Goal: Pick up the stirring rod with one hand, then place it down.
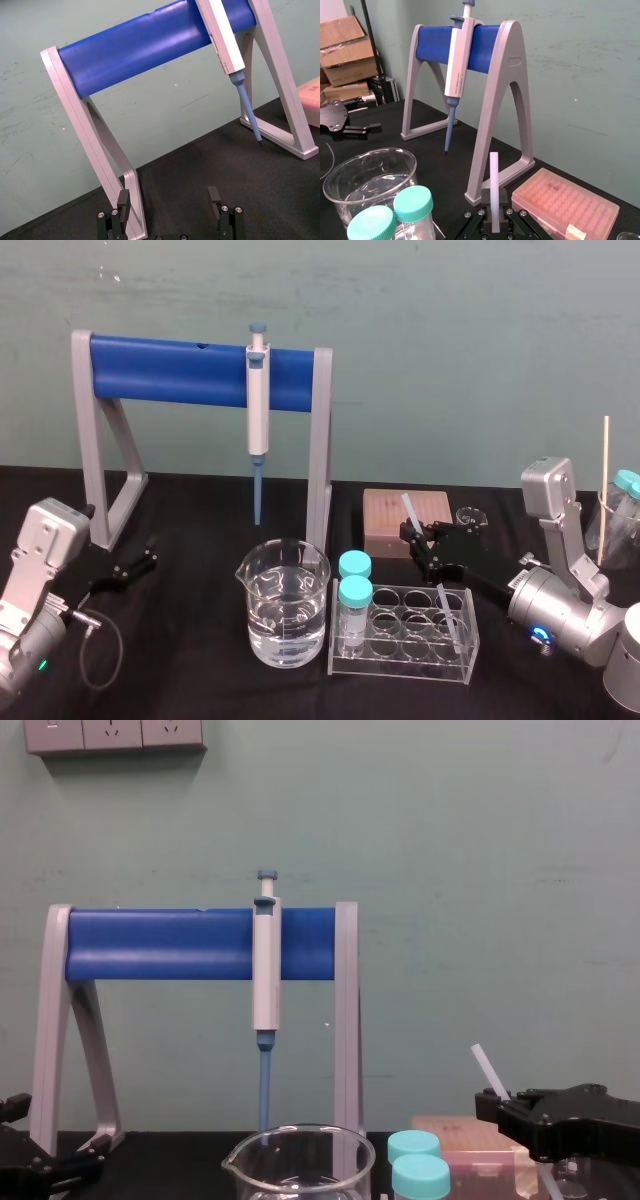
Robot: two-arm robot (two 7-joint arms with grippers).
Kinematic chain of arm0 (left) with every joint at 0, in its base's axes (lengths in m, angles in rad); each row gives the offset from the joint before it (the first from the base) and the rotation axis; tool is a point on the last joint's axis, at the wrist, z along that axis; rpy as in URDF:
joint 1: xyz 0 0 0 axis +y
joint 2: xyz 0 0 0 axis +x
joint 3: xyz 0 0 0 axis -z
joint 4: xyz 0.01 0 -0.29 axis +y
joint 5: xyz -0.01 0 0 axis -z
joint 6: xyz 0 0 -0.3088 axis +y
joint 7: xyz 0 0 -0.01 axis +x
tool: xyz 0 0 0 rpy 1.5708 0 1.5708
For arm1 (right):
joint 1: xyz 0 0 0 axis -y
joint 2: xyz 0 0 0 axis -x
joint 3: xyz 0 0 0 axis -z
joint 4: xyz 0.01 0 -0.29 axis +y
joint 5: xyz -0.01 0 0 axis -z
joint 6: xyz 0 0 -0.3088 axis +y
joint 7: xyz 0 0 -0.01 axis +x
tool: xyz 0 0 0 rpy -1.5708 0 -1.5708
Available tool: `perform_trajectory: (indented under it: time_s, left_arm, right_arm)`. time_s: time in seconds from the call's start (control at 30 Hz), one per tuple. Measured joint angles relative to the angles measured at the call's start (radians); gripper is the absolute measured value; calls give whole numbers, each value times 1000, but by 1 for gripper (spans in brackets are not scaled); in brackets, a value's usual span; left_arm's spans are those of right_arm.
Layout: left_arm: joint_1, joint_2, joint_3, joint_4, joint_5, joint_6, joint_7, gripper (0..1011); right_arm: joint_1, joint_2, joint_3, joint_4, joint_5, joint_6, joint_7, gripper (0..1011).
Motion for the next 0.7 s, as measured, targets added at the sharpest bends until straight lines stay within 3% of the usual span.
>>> perform_trajectory:
  time_s: [0.7]
  left_arm:
    - [0,0,0,0,0,0,0,1000]
  right_arm:
    - [-30,-34,86,-84,-62,-140,-25,67]
